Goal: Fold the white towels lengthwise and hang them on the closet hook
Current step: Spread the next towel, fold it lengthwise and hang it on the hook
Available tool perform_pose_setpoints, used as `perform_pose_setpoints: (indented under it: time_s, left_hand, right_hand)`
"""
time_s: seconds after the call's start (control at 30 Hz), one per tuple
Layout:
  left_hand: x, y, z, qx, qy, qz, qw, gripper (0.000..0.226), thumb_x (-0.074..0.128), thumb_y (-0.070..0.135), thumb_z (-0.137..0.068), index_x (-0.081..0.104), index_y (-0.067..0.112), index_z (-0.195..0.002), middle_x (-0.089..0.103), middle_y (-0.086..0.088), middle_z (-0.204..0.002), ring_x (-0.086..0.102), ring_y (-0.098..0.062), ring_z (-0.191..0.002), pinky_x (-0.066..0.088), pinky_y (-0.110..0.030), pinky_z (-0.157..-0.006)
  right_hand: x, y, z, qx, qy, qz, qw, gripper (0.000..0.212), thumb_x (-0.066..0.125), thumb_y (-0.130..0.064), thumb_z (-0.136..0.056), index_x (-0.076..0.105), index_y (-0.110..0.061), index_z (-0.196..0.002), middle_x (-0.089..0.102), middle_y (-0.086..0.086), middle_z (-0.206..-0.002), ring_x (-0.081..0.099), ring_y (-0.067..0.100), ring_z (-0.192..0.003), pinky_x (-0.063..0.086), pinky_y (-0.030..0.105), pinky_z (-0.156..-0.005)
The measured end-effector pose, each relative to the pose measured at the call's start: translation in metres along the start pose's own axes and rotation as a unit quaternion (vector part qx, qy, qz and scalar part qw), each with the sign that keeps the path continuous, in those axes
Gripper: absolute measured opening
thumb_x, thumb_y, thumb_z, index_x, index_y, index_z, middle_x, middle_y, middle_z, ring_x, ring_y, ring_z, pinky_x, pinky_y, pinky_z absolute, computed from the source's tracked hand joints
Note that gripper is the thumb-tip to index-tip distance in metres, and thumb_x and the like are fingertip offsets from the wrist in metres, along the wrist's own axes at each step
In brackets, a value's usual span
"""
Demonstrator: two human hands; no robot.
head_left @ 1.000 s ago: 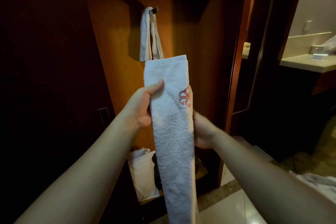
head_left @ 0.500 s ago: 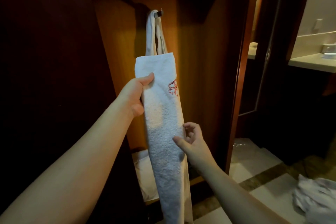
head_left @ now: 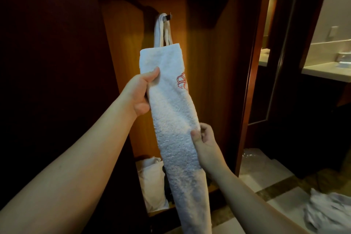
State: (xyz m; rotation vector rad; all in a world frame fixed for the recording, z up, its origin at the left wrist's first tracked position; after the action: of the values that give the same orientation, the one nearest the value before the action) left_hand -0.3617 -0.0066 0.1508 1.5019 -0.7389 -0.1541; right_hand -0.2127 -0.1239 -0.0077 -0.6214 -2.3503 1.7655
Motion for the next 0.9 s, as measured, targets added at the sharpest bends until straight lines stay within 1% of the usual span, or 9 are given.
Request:
perform_pose_setpoints:
  time_s: [0.1, 0.17, 0.23, 0.37, 0.47, 0.6, 0.73, 0.83, 0.9]
  left_hand:
    - [0.004, 0.0, -0.002, -0.01, -0.014, 0.03, 0.999, 0.032, 0.061, 0.025, -0.095, 0.059, 0.011, -0.124, 0.074, -0.014, -0.112, 0.072, -0.034, -0.102, 0.06, -0.05, -0.074]
    - [0.006, 0.0, -0.004, -0.022, -0.023, 0.033, 0.999, 0.034, 0.06, 0.024, -0.095, 0.058, 0.01, -0.126, 0.072, -0.016, -0.115, 0.071, -0.036, -0.105, 0.059, -0.053, -0.079]
    - [0.008, 0.0, -0.006, -0.035, -0.026, 0.016, 0.999, 0.034, 0.061, 0.025, -0.095, 0.058, 0.01, -0.126, 0.072, -0.016, -0.116, 0.07, -0.036, -0.105, 0.059, -0.054, -0.081]
    - [0.007, -0.002, -0.016, -0.04, 0.004, -0.069, 0.997, 0.037, 0.061, 0.033, -0.096, 0.059, 0.014, -0.127, 0.074, -0.011, -0.114, 0.073, -0.031, -0.102, 0.059, -0.05, -0.084]
    - [0.004, -0.006, -0.024, -0.066, 0.036, -0.023, 0.997, 0.032, 0.061, 0.026, -0.097, 0.059, 0.011, -0.124, 0.074, -0.015, -0.11, 0.073, -0.035, -0.099, 0.059, -0.053, -0.082]
    - [0.003, -0.026, -0.037, -0.108, 0.108, -0.02, 0.988, 0.019, 0.059, 0.018, -0.099, 0.059, 0.006, -0.114, 0.074, -0.02, -0.107, 0.072, -0.038, -0.097, 0.056, -0.057, -0.087]
    - [-0.007, -0.045, -0.051, -0.144, 0.15, -0.03, 0.978, 0.014, 0.061, 0.017, -0.098, 0.057, 0.004, -0.101, 0.074, -0.021, -0.106, 0.072, -0.038, -0.096, 0.056, -0.057, -0.087]
    - [-0.016, -0.054, -0.063, -0.158, 0.167, -0.01, 0.973, 0.024, 0.061, 0.015, -0.098, 0.054, 0.001, -0.115, 0.072, -0.023, -0.111, 0.071, -0.039, -0.099, 0.055, -0.058, -0.087]
    - [-0.02, -0.059, -0.071, -0.16, 0.168, 0.007, 0.973, 0.025, 0.059, 0.014, -0.099, 0.052, 0.001, -0.119, 0.07, -0.024, -0.113, 0.069, -0.04, -0.101, 0.052, -0.058, -0.093]
  right_hand:
    - [-0.007, 0.002, -0.009, 0.084, -0.094, -0.084, 0.988, 0.112, 0.077, -0.081, -0.054, 0.042, -0.023, -0.143, 0.065, 0.004, -0.131, 0.069, 0.017, -0.11, 0.056, 0.043, -0.096]
    - [-0.012, 0.0, -0.01, 0.156, -0.18, -0.136, 0.962, 0.117, 0.093, -0.063, -0.044, 0.052, -0.003, -0.136, 0.067, 0.02, -0.126, 0.066, 0.036, -0.115, 0.051, 0.053, -0.102]
    - [-0.019, -0.003, -0.012, 0.183, -0.239, -0.089, 0.95, 0.116, 0.096, -0.052, -0.044, 0.053, 0.016, -0.128, 0.06, 0.033, -0.128, 0.057, 0.048, -0.122, 0.043, 0.061, -0.108]
    - [-0.029, -0.009, -0.018, 0.188, -0.312, -0.038, 0.931, 0.104, 0.098, -0.052, -0.038, 0.062, -0.006, -0.123, 0.071, 0.012, -0.121, 0.068, 0.028, -0.113, 0.056, 0.04, -0.096]
    - [-0.031, -0.008, -0.01, 0.217, -0.37, -0.075, 0.9, 0.1, 0.1, -0.047, -0.037, 0.062, -0.008, -0.121, 0.074, 0.009, -0.114, 0.07, 0.025, -0.109, 0.058, 0.036, -0.09]
    - [-0.02, 0.004, 0.008, 0.273, -0.42, -0.069, 0.863, 0.061, 0.09, -0.02, -0.069, 0.06, -0.011, -0.121, 0.077, -0.001, -0.106, 0.072, 0.014, -0.101, 0.057, 0.024, -0.08]
    - [-0.023, 0.011, 0.014, 0.279, -0.403, -0.109, 0.865, 0.038, 0.066, -0.022, -0.087, 0.059, -0.014, -0.124, 0.077, -0.006, -0.107, 0.072, 0.01, -0.102, 0.057, 0.022, -0.08]
    - [-0.027, 0.019, 0.013, 0.281, -0.354, -0.24, 0.859, 0.05, 0.09, -0.027, -0.066, 0.075, -0.009, -0.111, 0.076, 0.006, -0.107, 0.073, 0.019, -0.1, 0.059, 0.031, -0.082]
    - [-0.028, 0.027, 0.015, 0.294, -0.338, -0.33, 0.831, 0.059, 0.097, -0.03, -0.049, 0.081, -0.011, -0.103, 0.075, 0.011, -0.107, 0.072, 0.025, -0.1, 0.058, 0.039, -0.088]
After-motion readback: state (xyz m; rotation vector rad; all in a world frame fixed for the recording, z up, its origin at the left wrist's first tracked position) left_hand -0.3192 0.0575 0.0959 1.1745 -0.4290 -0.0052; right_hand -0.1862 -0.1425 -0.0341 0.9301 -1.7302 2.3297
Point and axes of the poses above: each hand's wrist, its own z-axis away from the middle knuckle, its own x-axis out of the palm, y = z × x, the point moved 3 cm from there along -z, towards the middle knuckle
